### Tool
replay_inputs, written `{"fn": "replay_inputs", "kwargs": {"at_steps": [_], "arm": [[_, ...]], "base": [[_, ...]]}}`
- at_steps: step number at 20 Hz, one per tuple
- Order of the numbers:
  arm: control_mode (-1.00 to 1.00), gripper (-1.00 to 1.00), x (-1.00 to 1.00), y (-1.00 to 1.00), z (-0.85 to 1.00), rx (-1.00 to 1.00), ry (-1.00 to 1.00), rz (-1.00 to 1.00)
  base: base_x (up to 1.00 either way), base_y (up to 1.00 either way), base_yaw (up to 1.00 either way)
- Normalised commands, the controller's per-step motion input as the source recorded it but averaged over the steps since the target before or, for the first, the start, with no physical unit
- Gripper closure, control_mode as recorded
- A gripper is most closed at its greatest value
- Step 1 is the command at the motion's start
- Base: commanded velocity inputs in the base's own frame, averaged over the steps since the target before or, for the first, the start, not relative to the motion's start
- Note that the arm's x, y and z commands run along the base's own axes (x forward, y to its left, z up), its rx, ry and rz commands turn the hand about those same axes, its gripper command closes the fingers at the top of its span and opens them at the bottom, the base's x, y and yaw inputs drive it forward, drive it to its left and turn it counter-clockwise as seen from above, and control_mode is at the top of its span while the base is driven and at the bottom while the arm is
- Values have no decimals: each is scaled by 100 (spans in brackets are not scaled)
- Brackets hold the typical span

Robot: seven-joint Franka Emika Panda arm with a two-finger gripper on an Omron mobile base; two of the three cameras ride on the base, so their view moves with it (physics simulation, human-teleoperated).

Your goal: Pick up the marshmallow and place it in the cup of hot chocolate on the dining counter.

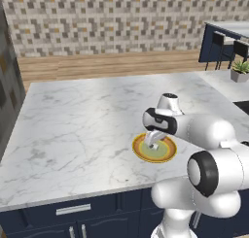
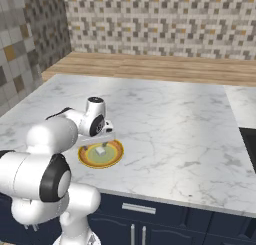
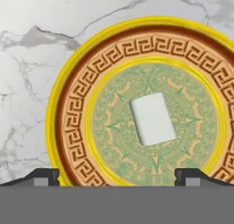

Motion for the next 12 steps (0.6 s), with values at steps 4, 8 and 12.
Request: {"fn": "replay_inputs", "kwargs": {"at_steps": [4, 8, 12], "arm": [[-100, -100, 9, 0, -20, 0, 5, 2], [-100, -100, 9, 0, -12, 0, 1, 1], [-100, -100, 19, 0, -14, 0, 0, 2]], "base": [[0, 0, 0], [0, 0, 0], [0, 0, 0]]}}
